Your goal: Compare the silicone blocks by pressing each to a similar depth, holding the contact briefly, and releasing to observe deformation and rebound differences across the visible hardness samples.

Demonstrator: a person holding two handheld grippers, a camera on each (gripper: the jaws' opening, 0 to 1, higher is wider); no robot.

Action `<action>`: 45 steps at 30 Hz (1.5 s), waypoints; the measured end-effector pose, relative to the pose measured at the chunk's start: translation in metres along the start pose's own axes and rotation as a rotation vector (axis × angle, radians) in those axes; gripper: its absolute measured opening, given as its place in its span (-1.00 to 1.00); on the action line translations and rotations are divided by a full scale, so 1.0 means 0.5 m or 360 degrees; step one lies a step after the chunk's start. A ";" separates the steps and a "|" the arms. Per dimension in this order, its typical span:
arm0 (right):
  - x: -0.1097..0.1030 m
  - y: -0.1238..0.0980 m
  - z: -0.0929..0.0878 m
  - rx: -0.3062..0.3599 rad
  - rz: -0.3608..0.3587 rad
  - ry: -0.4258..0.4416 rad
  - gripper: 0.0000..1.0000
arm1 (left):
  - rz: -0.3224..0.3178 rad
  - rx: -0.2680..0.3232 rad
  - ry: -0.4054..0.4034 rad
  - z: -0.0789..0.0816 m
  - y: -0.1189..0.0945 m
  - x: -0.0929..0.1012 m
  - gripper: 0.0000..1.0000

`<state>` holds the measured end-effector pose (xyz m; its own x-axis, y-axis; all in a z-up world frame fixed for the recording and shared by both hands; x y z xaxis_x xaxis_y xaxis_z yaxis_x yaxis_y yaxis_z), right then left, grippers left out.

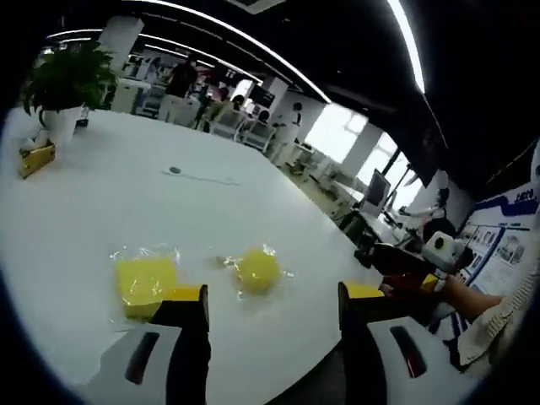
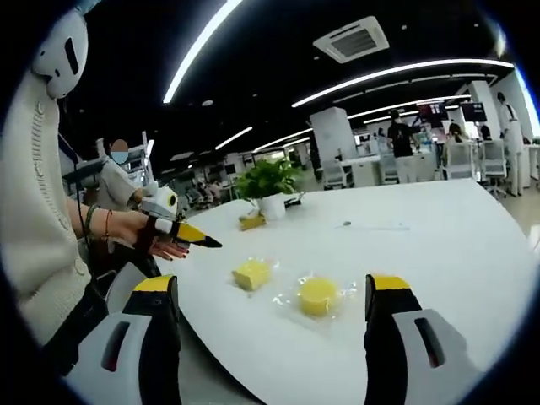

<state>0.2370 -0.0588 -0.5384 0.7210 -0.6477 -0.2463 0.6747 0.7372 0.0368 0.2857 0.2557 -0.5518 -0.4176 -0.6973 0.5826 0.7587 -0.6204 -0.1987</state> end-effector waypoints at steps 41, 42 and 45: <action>0.126 0.019 -0.021 -0.0232 -0.0107 0.0179 0.54 | 0.0312 0.0304 -0.0596 -0.136 0.331 -0.130 0.37; 0.129 0.019 -0.023 -0.0239 -0.0111 0.0184 0.53 | 0.0311 0.0318 -0.0595 -0.136 0.338 -0.134 0.34; 0.136 0.019 -0.026 -0.0252 -0.0116 0.0185 0.53 | 0.0312 0.0351 -0.0612 -0.134 0.353 -0.142 0.26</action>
Point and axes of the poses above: the point that each gripper's makers call its tool centre point, and the gripper's own axes: y roughly forward along the fingers, x roughly to its right, z roughly out of its top, the point moved 8 cm from there along -y, roughly backward along the fingers, and after that the axes turned 11 degrees about x, right-handed, at the moved point
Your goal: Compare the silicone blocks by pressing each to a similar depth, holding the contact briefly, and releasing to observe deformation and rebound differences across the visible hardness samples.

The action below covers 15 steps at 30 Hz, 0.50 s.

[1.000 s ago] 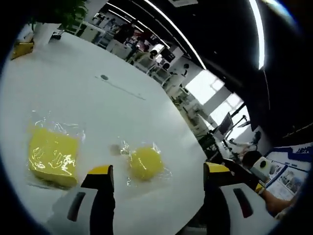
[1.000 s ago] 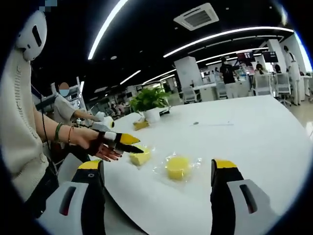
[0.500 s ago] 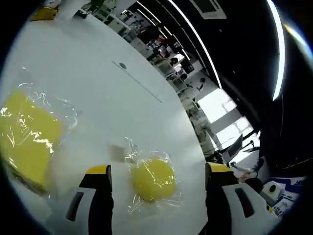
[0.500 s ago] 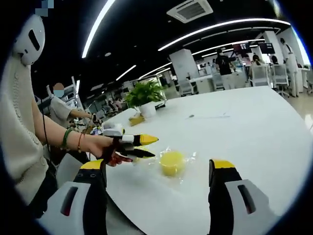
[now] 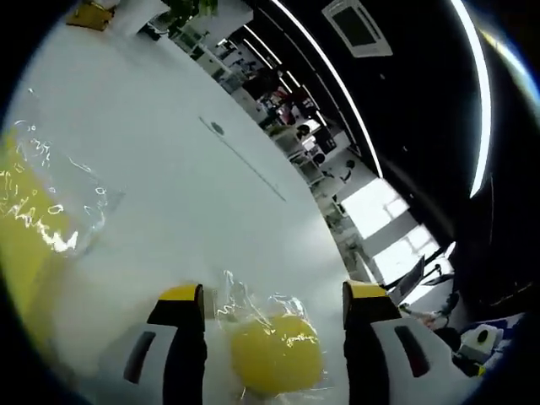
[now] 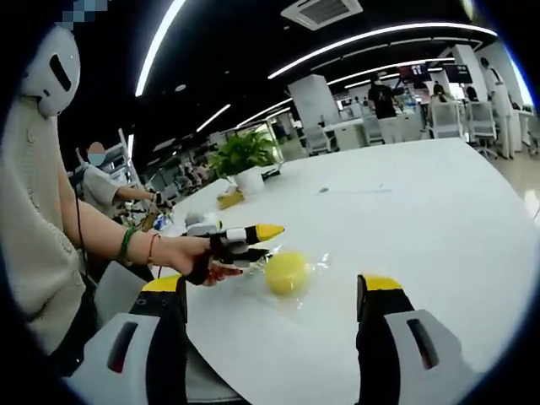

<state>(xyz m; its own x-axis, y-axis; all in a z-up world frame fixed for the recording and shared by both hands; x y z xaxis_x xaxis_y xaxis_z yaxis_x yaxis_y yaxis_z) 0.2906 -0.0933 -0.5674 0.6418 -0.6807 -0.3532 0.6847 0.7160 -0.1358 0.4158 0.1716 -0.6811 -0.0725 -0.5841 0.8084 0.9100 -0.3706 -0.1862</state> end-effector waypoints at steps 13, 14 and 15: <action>0.020 0.003 -0.006 -0.0015 -0.0014 0.0043 0.45 | -0.0008 -0.0037 0.0004 -0.023 0.047 -0.017 -0.27; 0.021 0.003 -0.006 -0.0018 -0.0015 0.0046 0.44 | -0.0001 -0.0050 -0.0023 -0.024 0.048 -0.018 -0.33; 0.021 0.003 -0.006 -0.0020 -0.0017 0.0046 0.44 | -0.0005 -0.0048 -0.0044 -0.024 0.051 -0.020 -0.35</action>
Point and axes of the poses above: the point that each gripper's makers call its tool centre point, and the gripper's own axes: y roughly forward along the fingers, x roughly to its right, z roughly out of its top, the point moved 8 cm from there along -y, roughly backward along the fingers, and after that the axes turned 11 degrees about x, right-handed, at the moved point
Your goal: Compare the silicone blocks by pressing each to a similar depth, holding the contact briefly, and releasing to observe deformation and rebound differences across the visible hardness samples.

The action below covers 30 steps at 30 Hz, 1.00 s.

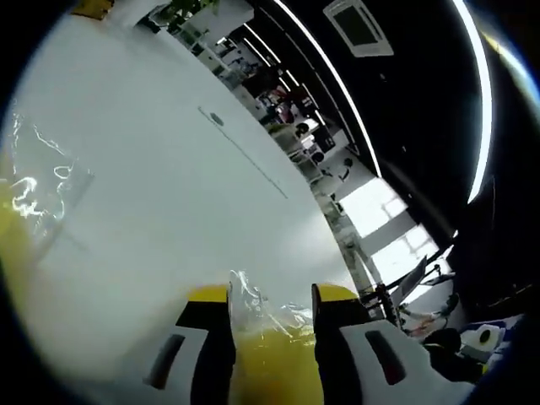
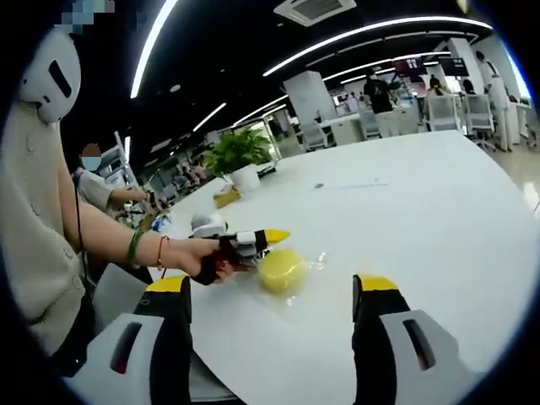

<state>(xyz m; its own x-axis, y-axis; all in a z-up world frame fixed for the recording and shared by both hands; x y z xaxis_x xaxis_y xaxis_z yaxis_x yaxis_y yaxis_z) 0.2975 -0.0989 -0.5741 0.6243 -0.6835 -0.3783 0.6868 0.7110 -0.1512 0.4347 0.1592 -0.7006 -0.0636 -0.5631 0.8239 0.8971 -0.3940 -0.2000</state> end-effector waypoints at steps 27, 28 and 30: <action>-0.003 0.007 0.006 -0.0015 0.0006 0.0013 0.28 | 0.0043 -0.0156 0.0112 0.012 -0.018 0.018 -1.00; -0.005 0.008 0.006 -0.0019 0.0006 0.0012 0.28 | 0.0039 -0.0160 0.0150 0.017 -0.021 0.021 -1.00; -0.011 0.010 0.008 -0.0019 0.0016 0.0013 0.28 | 0.0000 -0.0163 0.0260 0.028 -0.028 0.032 -1.00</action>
Point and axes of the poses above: the point that each gripper's makers call its tool centre point, and the gripper's own axes: y roughly forward along the fingers, x roughly to its right, z roughly out of its top, the point moved 8 cm from there along -y, roughly backward along the fingers, and after that the axes turned 11 degrees about x, right-handed, at the moved point
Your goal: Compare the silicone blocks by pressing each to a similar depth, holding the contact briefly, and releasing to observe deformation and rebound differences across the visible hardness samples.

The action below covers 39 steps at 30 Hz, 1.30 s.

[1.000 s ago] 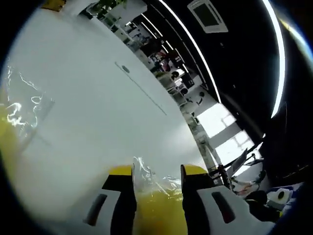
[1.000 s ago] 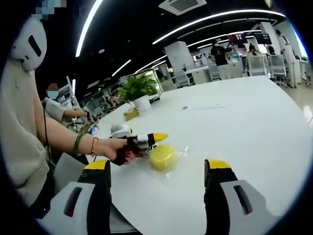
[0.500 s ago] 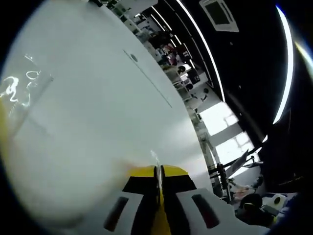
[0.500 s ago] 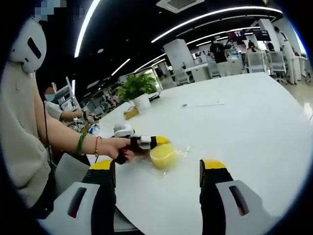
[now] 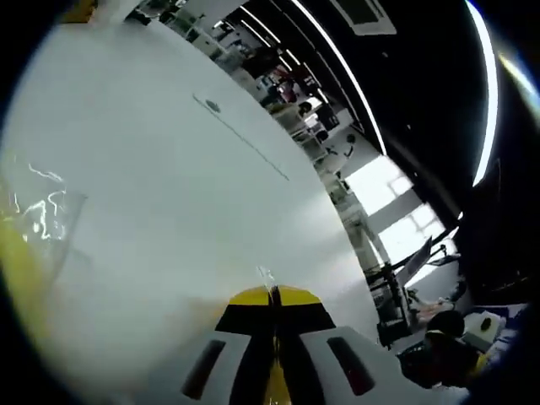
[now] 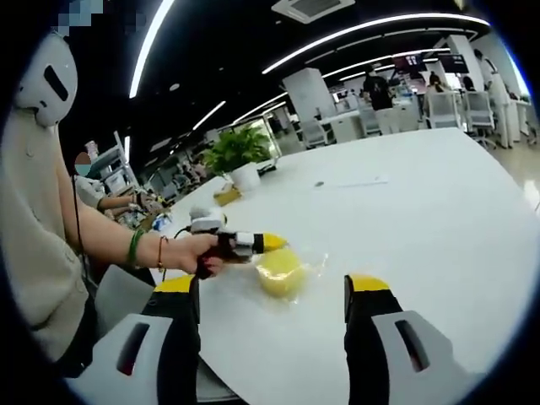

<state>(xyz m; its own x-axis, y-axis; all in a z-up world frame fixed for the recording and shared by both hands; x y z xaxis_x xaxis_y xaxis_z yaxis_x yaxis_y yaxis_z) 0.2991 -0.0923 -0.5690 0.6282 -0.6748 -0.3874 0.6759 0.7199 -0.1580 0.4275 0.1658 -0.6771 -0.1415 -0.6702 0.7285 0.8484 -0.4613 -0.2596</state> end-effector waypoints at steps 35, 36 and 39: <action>-0.154 0.005 0.064 0.0049 0.0130 -0.0297 0.41 | -0.0390 -0.0223 0.0891 0.098 -0.201 0.149 -1.00; -0.158 0.007 0.065 0.0052 0.0133 -0.0304 0.41 | -0.0391 -0.0222 0.0910 0.101 -0.205 0.149 -1.00; -0.171 0.011 0.070 0.0051 0.0143 -0.0330 0.40 | -0.0404 -0.0228 0.0971 0.112 -0.222 0.151 -1.00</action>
<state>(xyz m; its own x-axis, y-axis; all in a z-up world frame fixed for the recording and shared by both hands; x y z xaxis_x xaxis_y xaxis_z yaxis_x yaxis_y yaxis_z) 0.2626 -0.0361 -0.5052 0.7499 -0.6295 -0.2031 0.6234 0.7753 -0.1013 0.3511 0.1989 -0.5577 -0.6259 -0.7198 0.3002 0.6808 -0.6920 -0.2399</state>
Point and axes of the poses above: the point that each gripper's makers call its tool centre point, and the gripper's own axes: y roughly forward along the fingers, x roughly to its right, z roughly out of its top, the point moved 8 cm from there along -y, roughly backward along the fingers, and after that the axes turned 11 degrees about x, right-handed, at the moved point
